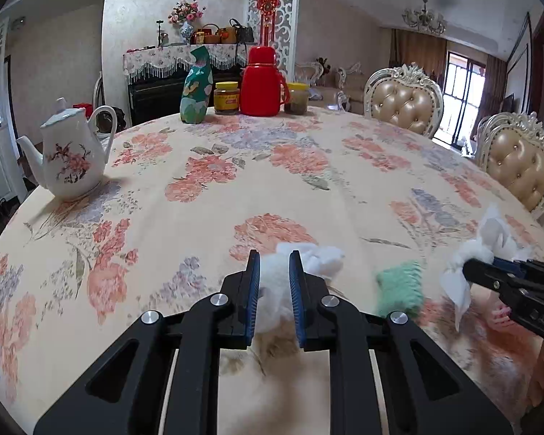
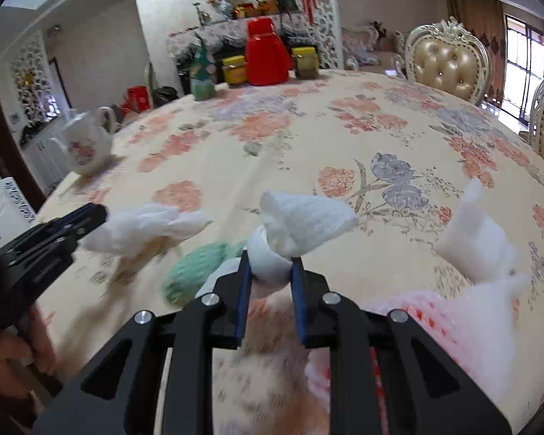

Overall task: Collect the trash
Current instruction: 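Grasp the white tissue with the left gripper while the right gripper grasps the white foam net, then lift the tissue and foam net off the table with both grippers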

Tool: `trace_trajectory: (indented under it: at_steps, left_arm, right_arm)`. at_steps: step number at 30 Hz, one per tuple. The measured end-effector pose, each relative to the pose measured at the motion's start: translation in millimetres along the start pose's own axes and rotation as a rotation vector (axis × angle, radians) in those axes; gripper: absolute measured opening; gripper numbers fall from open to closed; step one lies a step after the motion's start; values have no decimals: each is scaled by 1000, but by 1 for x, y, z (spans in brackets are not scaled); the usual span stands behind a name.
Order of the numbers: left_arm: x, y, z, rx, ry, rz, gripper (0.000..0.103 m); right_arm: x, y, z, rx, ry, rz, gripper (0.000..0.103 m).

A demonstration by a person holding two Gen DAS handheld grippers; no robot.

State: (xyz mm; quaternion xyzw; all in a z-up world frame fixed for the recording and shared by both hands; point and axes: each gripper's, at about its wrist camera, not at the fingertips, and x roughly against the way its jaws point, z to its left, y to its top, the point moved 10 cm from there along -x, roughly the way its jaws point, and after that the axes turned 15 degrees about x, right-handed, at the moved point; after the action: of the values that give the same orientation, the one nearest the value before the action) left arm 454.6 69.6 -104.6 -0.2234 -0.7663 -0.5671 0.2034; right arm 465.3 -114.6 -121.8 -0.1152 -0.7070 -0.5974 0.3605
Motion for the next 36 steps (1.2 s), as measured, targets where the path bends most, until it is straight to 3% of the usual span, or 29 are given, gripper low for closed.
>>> trace_trajectory:
  at_steps: [8, 14, 15, 17, 18, 23, 27, 30, 36]
  left_arm:
    - [48, -28, -5, 9, -10, -29, 17]
    - [28, -20, 6, 1, 80, 15, 20]
    - [19, -19, 5, -13, 84, 40, 26]
    - [4, -17, 5, -27, 105, 66, 68]
    - [-1, -14, 5, -30, 100, 62, 96]
    - [-35, -2, 13, -55, 158, 71, 95]
    - [-66, -8, 23, -3, 148, 192, 71]
    - [-71, -14, 23, -5, 119, 234, 43]
    - [-7, -7, 6, -10, 71, 81, 38]
  right_arm:
    - [79, -25, 23, 72, 57, -92, 20]
    - [110, -44, 27, 106, 58, -127, 21]
    - [112, -45, 27, 104, 59, -130, 21]
    - [114, -48, 25, 90, 70, -135, 21]
    - [114, -49, 25, 86, 75, -136, 21]
    - [110, -46, 27, 96, 89, -138, 21]
    - [107, -42, 30, 99, 96, -143, 21]
    - [106, -43, 32, 101, 103, -138, 21]
    - [111, -48, 32, 97, 97, -137, 21]
